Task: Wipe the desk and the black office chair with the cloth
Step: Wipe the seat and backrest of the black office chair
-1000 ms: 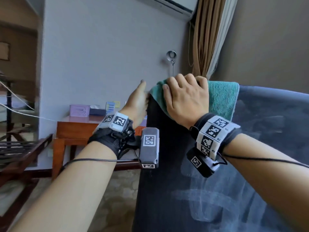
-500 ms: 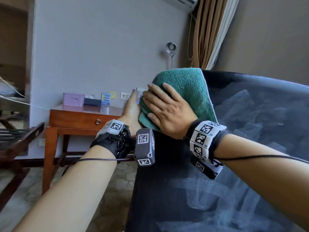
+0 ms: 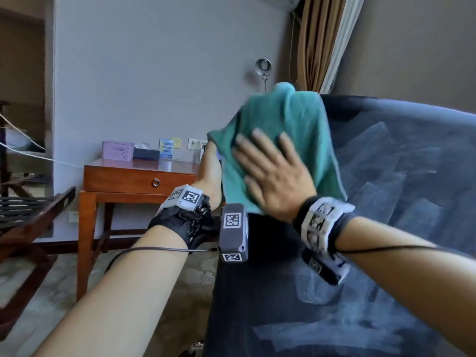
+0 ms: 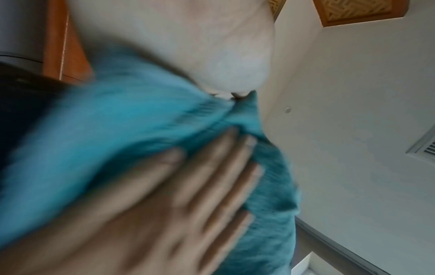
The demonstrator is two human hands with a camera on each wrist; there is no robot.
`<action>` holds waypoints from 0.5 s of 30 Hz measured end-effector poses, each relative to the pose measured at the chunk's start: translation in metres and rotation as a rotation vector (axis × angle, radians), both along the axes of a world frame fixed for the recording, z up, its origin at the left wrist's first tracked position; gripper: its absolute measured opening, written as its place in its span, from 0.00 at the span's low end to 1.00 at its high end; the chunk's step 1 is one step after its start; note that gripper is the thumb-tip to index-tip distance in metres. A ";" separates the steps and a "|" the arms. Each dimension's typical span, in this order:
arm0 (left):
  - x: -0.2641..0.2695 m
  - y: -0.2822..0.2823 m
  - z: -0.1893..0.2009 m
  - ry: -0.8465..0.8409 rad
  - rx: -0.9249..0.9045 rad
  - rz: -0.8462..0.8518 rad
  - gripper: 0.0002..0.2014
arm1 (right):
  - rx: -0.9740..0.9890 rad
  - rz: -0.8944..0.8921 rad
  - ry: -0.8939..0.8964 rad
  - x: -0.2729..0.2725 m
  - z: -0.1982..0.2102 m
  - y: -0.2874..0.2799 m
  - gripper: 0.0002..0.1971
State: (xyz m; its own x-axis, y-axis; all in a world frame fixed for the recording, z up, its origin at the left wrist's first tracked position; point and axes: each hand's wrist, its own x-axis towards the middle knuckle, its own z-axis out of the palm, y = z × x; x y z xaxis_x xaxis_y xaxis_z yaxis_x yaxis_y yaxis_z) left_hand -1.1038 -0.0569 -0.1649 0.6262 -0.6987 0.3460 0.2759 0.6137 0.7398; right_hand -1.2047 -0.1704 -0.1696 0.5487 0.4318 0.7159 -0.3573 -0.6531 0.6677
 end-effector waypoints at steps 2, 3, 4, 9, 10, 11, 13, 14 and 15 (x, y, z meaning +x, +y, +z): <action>0.005 0.004 -0.002 0.031 0.088 0.026 0.42 | 0.009 0.046 0.193 0.006 -0.040 -0.010 0.26; 0.006 0.006 -0.003 0.054 0.110 0.059 0.43 | -0.027 0.090 0.278 0.005 -0.048 -0.016 0.25; 0.006 0.007 -0.003 0.065 0.124 0.098 0.43 | -0.096 0.144 0.299 0.004 -0.049 -0.024 0.24; -0.006 0.008 0.010 -0.072 0.172 0.160 0.36 | -0.162 0.174 0.112 -0.013 0.042 -0.039 0.17; -0.009 0.008 0.014 -0.115 0.208 0.170 0.37 | -0.101 0.125 0.054 -0.017 0.062 -0.040 0.20; -0.011 0.008 0.017 -0.140 0.234 0.193 0.38 | -0.049 0.077 0.010 -0.021 0.073 -0.038 0.24; -0.012 0.003 0.024 -0.165 0.210 0.233 0.34 | 0.007 0.036 -0.093 -0.023 0.064 -0.026 0.26; -0.016 0.003 0.027 -0.169 0.188 0.230 0.32 | 0.012 0.074 -0.103 -0.019 0.047 -0.022 0.25; -0.017 0.002 0.028 -0.160 0.180 0.215 0.32 | 0.013 0.130 -0.056 -0.016 0.026 -0.019 0.23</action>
